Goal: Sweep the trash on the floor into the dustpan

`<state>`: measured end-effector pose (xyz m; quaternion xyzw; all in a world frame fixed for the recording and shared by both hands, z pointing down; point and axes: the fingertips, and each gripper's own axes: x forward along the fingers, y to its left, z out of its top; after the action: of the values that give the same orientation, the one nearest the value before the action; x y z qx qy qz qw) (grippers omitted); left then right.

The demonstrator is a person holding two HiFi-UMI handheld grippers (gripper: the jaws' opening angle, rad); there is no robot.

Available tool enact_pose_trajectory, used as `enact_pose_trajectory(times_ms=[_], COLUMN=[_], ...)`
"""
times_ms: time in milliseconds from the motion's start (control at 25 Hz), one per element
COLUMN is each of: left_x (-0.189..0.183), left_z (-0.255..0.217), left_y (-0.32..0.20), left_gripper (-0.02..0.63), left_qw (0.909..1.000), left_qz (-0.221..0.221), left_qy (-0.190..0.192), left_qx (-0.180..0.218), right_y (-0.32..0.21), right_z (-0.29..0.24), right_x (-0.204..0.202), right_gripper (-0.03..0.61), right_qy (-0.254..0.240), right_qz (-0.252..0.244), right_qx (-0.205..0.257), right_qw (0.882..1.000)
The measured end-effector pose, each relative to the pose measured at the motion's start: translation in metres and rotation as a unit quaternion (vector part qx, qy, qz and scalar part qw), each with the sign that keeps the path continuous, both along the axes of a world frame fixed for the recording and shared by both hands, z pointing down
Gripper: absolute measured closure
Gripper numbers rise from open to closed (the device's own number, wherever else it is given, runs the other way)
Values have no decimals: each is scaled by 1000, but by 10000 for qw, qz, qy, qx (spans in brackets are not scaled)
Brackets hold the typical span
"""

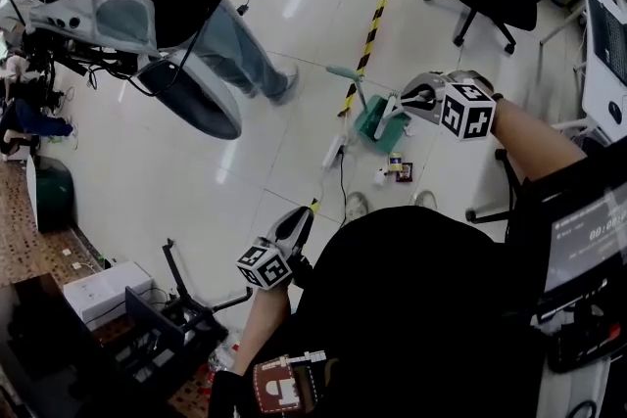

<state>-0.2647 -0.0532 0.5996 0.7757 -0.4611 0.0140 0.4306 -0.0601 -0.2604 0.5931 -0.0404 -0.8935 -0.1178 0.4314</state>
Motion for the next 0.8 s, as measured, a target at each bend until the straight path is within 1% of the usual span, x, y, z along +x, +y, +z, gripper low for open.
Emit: enact_pose_trajectory(times_ms=[200, 320, 520, 640, 800], left_x=[4, 9, 9, 16, 16], left_z=[5, -2, 2, -7, -6], left_y=[-6, -5, -7, -1, 5], left_gripper=[578, 578, 578, 578, 578], left_qw=[9999, 9998, 9998, 9998, 9998], left_qz=[106, 162, 191, 209, 162], left_qy=[1, 3, 1, -16, -85], left_qx=[41, 64, 46, 40, -51], right_y=[6, 18, 36, 42, 31], right_z=[6, 16, 52, 59, 66], right_x=[18, 36, 57, 60, 38], right_gripper=[554, 554, 554, 554, 555], right_qy=[369, 668, 1083, 1133, 918], right_qz=[-135, -192, -404, -509, -596], right_qx=[65, 26, -137, -180, -114], right_qw=[9992, 9976, 9932, 9921, 9939])
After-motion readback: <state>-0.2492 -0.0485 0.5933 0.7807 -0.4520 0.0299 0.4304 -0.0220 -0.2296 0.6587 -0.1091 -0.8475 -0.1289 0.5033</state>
